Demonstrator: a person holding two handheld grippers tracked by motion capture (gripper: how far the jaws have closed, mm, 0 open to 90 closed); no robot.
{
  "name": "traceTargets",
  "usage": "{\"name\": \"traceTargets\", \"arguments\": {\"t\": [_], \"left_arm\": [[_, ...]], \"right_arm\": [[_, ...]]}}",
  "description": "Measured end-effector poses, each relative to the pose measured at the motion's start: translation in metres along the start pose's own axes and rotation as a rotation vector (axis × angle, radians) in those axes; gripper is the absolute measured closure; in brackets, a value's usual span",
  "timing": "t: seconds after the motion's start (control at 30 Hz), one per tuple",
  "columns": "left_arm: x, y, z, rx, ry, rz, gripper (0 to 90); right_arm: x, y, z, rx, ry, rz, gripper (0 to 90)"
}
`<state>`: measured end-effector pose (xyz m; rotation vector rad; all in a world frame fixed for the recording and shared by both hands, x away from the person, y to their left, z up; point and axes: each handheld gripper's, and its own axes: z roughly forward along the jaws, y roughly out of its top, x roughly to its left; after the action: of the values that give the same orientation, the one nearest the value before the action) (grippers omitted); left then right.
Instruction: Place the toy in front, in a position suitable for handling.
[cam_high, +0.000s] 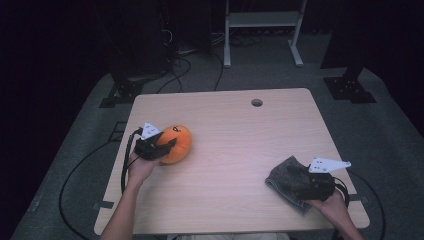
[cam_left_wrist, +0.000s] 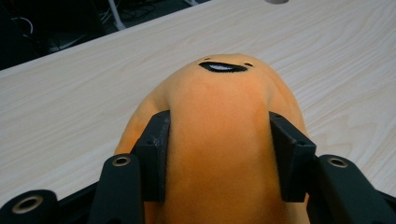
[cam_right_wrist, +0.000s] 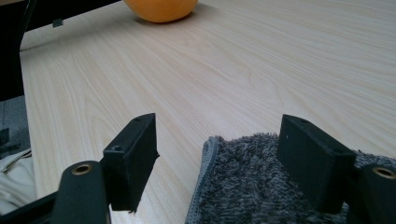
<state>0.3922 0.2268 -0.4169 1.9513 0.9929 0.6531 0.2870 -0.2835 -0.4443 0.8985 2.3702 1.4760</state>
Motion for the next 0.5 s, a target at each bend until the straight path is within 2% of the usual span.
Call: {"name": "traceTargets", "arguments": {"t": [0.13,0.27,0.3,0.37,0.5], "left_arm": [[-0.002,0.01,-0.007,-0.012,0.0,0.007,48.1],[-0.007,0.023,-0.016,-0.068,-0.017,0.007,48.0],[-0.007,0.023,-0.016,-0.068,-0.017,0.007,48.0],[-0.016,0.035,-0.023,-0.111,-0.044,0.026,47.9],[-0.032,0.046,-0.025,-0.129,-0.088,0.068,47.7]], "right_arm": [[-0.001,0.0,0.0,0.001,-0.001,0.006,27.5],[-0.001,0.0,0.0,0.002,-0.002,0.001,27.5],[-0.001,0.0,0.0,0.002,-0.004,0.001,27.5],[-0.001,0.0,0.0,0.005,-0.009,0.005,27.5],[-0.002,0.0,-0.001,0.001,-0.012,0.008,27.5]]}}
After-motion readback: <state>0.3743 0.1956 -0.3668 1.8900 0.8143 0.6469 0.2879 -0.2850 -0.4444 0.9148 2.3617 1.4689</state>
